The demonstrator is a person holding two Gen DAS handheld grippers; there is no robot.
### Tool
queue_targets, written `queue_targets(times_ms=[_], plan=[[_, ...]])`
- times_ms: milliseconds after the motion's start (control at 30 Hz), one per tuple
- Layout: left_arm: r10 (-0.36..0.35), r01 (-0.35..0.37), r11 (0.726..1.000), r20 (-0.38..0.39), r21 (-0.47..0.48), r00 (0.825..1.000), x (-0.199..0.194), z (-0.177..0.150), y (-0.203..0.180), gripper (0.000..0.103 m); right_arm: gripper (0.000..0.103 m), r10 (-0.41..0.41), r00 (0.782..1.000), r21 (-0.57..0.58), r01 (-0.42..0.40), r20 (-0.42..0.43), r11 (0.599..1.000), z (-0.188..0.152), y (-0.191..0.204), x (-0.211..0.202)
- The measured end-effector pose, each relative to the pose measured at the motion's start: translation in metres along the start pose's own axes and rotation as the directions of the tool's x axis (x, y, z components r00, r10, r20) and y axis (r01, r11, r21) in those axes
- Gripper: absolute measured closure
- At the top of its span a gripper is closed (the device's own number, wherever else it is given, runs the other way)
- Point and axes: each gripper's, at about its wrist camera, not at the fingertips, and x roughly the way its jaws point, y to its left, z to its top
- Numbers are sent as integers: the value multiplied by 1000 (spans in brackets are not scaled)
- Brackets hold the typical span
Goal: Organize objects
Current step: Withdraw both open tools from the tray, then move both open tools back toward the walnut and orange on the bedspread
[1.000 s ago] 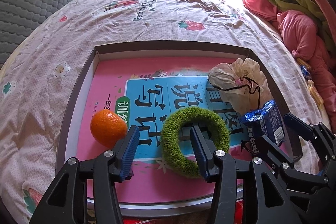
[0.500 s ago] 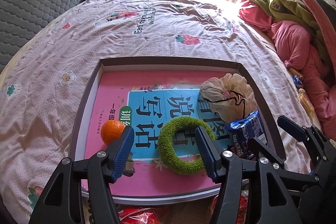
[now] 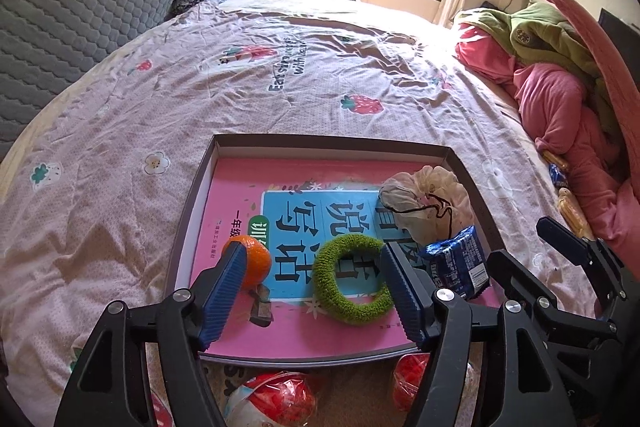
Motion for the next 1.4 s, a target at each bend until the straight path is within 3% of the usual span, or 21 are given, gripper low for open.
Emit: queue_targets(times_ms=[767,1167,1400], plan=[[13,-12,1000,88,-20,996,-73,-26,27,31,23,68,985,0,-69,159,998,11,14,-75],[24,-25,1000,109,7,994,-95,-67,38,31,23,86,984,-26,-83,158,996,-24,51,-100],[17,-16,1000,68,-19,998,-94,-87,52,31,22,71,991,-31,-68,115,997,-42,64,-98]])
